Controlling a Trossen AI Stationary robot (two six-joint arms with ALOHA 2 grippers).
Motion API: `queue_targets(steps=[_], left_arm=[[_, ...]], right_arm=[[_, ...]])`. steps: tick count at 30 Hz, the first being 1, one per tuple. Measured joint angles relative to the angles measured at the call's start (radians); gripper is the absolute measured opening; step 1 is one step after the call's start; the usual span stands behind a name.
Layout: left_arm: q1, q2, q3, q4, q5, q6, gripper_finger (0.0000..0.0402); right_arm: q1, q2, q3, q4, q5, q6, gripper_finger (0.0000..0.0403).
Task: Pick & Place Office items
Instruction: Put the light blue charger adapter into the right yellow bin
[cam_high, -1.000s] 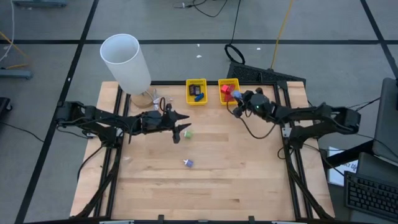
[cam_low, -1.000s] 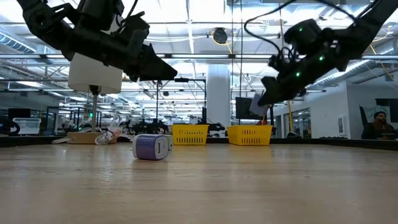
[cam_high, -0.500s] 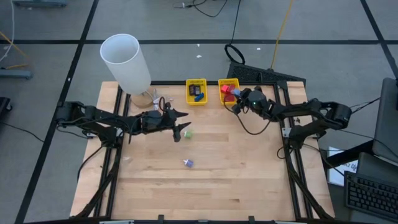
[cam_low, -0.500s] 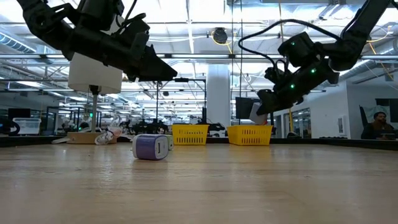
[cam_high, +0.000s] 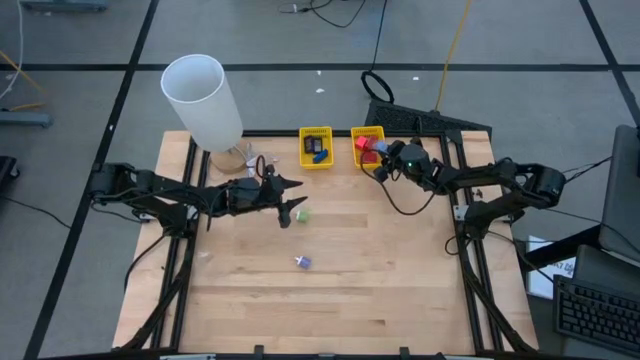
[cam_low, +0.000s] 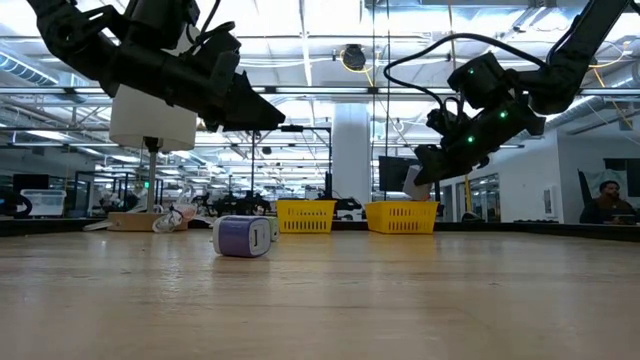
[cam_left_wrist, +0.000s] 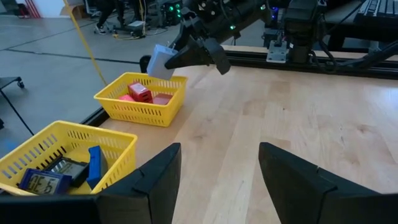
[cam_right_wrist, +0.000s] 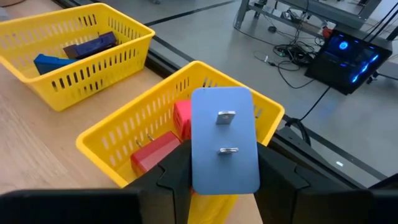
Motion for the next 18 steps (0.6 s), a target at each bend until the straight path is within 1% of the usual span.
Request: queue_targets(steps=[18], left_arm=[[0.0, 0.0, 0.0, 0.0, 0.001, 0.0, 0.0218]], right_arm=[[0.0, 0.0, 0.0, 0.0, 0.0, 0.011, 0.0126]])
